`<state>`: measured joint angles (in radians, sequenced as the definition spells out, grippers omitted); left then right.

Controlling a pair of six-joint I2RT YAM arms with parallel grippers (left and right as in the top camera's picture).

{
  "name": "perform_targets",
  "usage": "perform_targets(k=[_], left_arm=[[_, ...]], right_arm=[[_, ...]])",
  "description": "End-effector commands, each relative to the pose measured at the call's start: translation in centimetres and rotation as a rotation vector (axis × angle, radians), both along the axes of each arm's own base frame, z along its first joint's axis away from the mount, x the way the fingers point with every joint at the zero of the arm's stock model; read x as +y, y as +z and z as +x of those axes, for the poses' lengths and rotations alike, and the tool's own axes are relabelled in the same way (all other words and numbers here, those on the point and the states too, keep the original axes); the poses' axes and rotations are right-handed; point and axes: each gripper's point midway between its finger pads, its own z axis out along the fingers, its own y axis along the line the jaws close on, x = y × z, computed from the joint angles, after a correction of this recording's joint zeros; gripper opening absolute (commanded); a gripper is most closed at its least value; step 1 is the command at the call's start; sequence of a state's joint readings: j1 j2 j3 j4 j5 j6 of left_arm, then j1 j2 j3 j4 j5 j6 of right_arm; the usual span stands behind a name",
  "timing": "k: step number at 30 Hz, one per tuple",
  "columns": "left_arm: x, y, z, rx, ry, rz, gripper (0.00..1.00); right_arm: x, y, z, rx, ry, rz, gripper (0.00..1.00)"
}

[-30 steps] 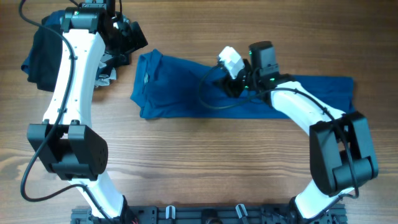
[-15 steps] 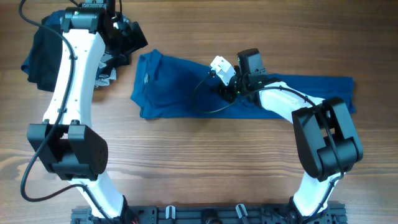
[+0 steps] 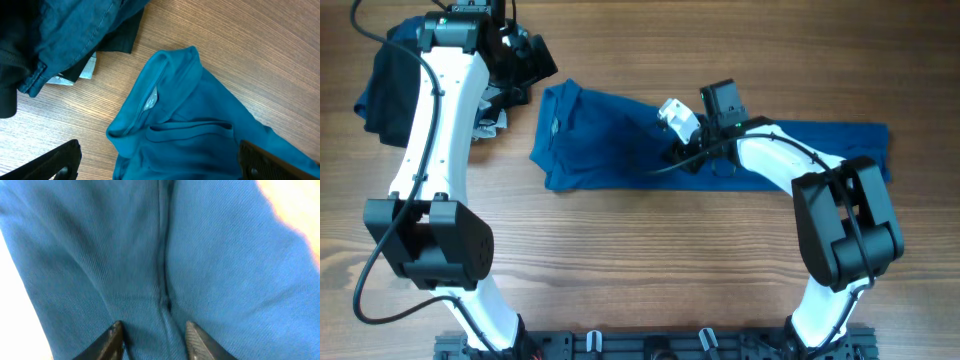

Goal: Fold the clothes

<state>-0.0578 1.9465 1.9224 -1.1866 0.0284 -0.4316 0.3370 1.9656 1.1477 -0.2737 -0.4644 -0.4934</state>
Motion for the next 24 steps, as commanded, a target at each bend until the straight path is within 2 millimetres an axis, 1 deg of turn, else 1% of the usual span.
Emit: perform_targets(k=[1, 4, 7, 8, 9, 10, 13, 14, 17, 19, 22, 24], left_arm=[[-0.2, -0.2, -0.1, 0.007, -0.001, -0.015, 1.0], [-0.2, -0.2, -0.1, 0.007, -0.002, -0.015, 1.0], [-0.2, -0.2, -0.1, 0.007, -0.002, -0.015, 1.0], [-0.2, -0.2, -0.1, 0.007, -0.001, -0.015, 1.0], [-0.2, -0.2, -0.1, 0.007, -0.001, -0.015, 1.0], [-0.2, -0.2, -0.1, 0.007, -0.001, -0.015, 1.0], [-0.2, -0.2, -0.1, 0.007, -0.001, -0.015, 1.0], [-0.2, -0.2, -0.1, 0.007, -0.002, -0.015, 1.0], [-0.2, -0.2, -0.1, 0.007, -0.001, -0.015, 1.0], [-0.2, -0.2, -0.1, 0.007, -0.002, -0.015, 1.0], [-0.2, -0.2, -0.1, 0.007, -0.001, -0.015, 1.0], [-0.2, -0.2, -0.1, 0.007, -0.001, -0.015, 1.0]], right_arm=[[1.4, 2.8, 0.9, -0.018, 0.017, 0.075, 0.33], [1.5, 2.7, 0.3, 0.011, 0.022, 0.088, 0.29], [1.4, 2.5, -0.2, 0.039, 0.025, 0.086, 0.3], [1.4, 2.5, -0.3, 0.041, 0.025, 0.085, 0.31], [1.4, 2.5, -0.3, 0.04, 0.025, 0.085, 0.35], [1.4, 2.5, -0.3, 0.039, 0.026, 0.085, 0.43], [1.5, 2.4, -0.4, 0.045, 0.028, 0.083, 0.44], [1.6, 2.4, -0.6, 0.046, 0.033, 0.081, 0.43], [1.9, 2.3, -0.9, 0.053, 0.04, 0.079, 0.28], [2.2, 2.2, -1.3, 0.062, 0.049, 0.075, 0.23], [2.1, 2.2, -2.0, 0.092, 0.053, 0.064, 0.21], [2.1, 2.3, -2.6, 0.114, 0.054, 0.061, 0.21]])
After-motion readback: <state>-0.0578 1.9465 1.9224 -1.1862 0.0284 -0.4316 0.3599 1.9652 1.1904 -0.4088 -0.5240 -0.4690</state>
